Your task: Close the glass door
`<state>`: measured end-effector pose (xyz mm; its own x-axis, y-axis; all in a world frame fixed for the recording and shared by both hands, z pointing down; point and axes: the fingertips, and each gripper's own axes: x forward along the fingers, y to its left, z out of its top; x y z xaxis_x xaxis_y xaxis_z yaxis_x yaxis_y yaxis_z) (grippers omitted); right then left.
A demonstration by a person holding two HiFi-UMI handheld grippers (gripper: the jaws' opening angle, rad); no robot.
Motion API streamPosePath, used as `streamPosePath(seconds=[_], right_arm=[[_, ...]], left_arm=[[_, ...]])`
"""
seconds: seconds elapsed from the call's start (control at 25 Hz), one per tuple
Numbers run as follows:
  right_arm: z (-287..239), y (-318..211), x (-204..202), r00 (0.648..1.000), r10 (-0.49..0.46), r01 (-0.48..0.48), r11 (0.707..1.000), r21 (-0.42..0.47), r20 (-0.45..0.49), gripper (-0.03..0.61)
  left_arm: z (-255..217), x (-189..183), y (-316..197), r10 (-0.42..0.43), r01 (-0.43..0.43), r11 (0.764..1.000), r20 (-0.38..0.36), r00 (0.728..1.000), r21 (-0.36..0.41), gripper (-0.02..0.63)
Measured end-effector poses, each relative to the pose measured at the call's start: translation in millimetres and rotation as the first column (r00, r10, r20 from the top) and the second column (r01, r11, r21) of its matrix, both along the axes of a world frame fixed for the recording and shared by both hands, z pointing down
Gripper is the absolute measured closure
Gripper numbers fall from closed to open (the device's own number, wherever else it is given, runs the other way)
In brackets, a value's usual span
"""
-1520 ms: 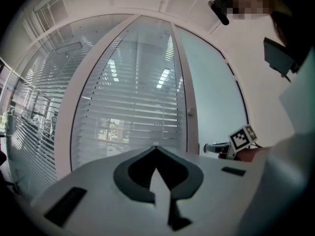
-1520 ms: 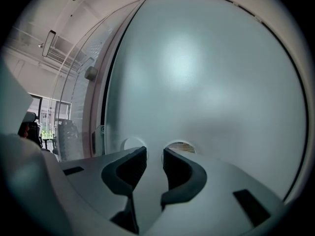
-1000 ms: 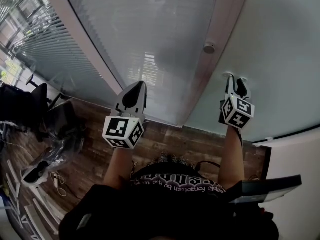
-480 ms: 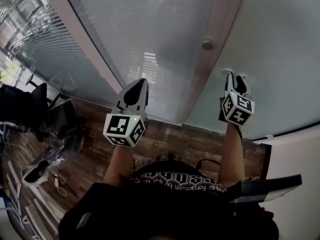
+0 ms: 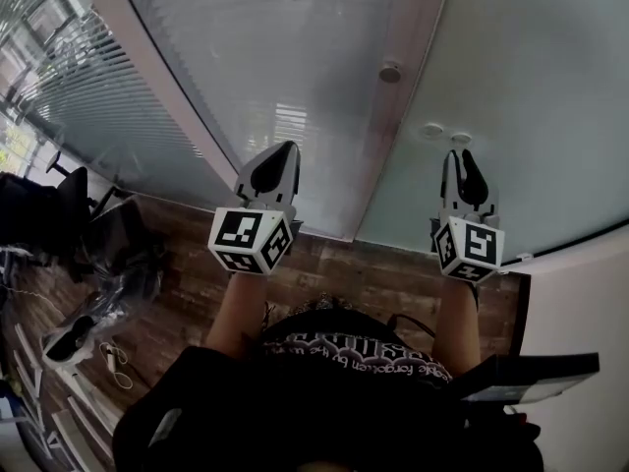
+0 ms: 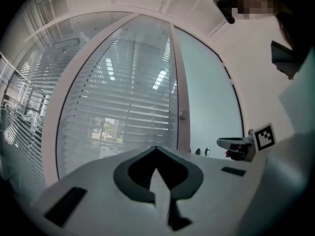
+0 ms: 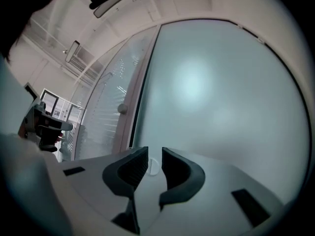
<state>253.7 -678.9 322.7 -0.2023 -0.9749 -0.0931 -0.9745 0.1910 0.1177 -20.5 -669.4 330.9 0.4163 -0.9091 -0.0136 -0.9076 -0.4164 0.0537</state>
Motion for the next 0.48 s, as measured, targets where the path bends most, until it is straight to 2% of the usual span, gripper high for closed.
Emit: streamPosePath(seconds=[0.08, 0.28, 0.48], right_arm=[[-5.0, 13.6, -1.7, 1.0, 0.003, -0.002, 1.0, 0.025, -0.016, 0.511], [-10.1, 41.5, 2.5, 1.0, 0.009, -0.011, 0.998, 0.055, 0.022, 0.561], [-15.1, 59.5, 2.9, 1.0, -0.011, 0.009, 0.997, 0.07, 0.024, 0.575]], left_arm=[[-0.6, 5.5, 2.3, 0.008, -0.008, 1.0, -0.001, 1.0, 0.003, 0.615], [0.0, 19.8, 12.7, 0.022, -0.022, 1.0, 0.001, 1.0, 0.009, 0.615], [0.3, 29.1, 22.9, 0.026, -0.027, 1.0, 0.011, 1.0, 0.009, 0.615]])
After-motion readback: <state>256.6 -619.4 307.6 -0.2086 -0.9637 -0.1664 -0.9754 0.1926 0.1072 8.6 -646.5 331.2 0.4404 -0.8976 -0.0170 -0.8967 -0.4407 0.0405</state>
